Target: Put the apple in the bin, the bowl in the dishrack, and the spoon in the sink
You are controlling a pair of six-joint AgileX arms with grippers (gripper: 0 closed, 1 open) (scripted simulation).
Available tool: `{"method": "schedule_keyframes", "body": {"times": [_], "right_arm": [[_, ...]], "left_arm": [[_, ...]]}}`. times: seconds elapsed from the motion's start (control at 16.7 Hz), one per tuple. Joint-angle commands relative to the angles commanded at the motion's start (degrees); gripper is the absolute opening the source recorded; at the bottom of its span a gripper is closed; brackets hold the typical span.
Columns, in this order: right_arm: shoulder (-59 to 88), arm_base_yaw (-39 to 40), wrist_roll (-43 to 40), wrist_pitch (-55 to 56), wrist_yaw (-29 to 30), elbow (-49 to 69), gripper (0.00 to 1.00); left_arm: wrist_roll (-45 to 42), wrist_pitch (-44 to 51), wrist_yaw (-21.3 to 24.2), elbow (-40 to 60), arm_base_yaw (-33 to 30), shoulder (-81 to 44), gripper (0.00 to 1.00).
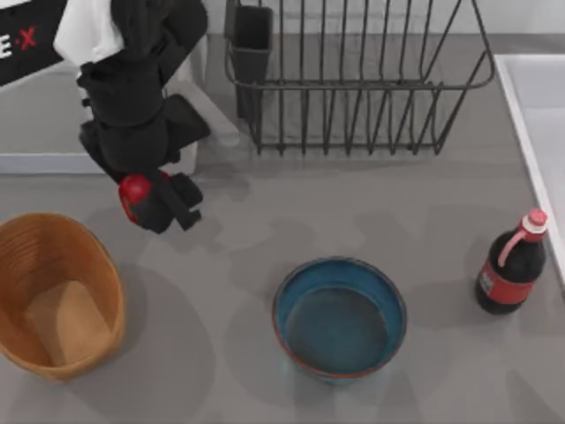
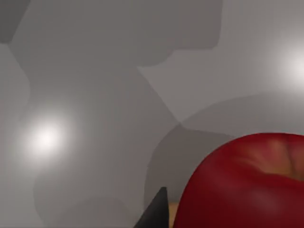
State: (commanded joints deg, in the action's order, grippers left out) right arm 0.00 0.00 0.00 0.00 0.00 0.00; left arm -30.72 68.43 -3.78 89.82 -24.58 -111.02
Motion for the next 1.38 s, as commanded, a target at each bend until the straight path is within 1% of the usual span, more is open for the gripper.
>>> {"method": "schedule_keyframes", "body": {"times": [0.12,0.3,1.02,1.2,1.38], "right_arm": [[0.0,0.0,0.0,0.0,0.0,0.0,1.00],[0.0,0.0,0.0,0.0,0.0,0.0,1.00],[0.0,0.0,0.0,0.0,0.0,0.0,1.00],[0.0,0.0,0.0,0.0,0.0,0.0,1.00],[0.0,0.0,0.0,0.0,0.0,0.0,1.00]], "left_arm": [[-7.7,1.9,-1.4,0.3,-0.4,0.0,0.00],[-21.6,5.3,-4.0,0.7,-1.2,0.0,0.00],[-85.9,21.0,-16.2,2.8,-4.7,0.3,0.00],[-98.9,24.2,-18.7,3.2,-5.5,0.4,0.00],[-108.5,26.5,-20.5,3.5,-6.0,0.5,0.00]]}}
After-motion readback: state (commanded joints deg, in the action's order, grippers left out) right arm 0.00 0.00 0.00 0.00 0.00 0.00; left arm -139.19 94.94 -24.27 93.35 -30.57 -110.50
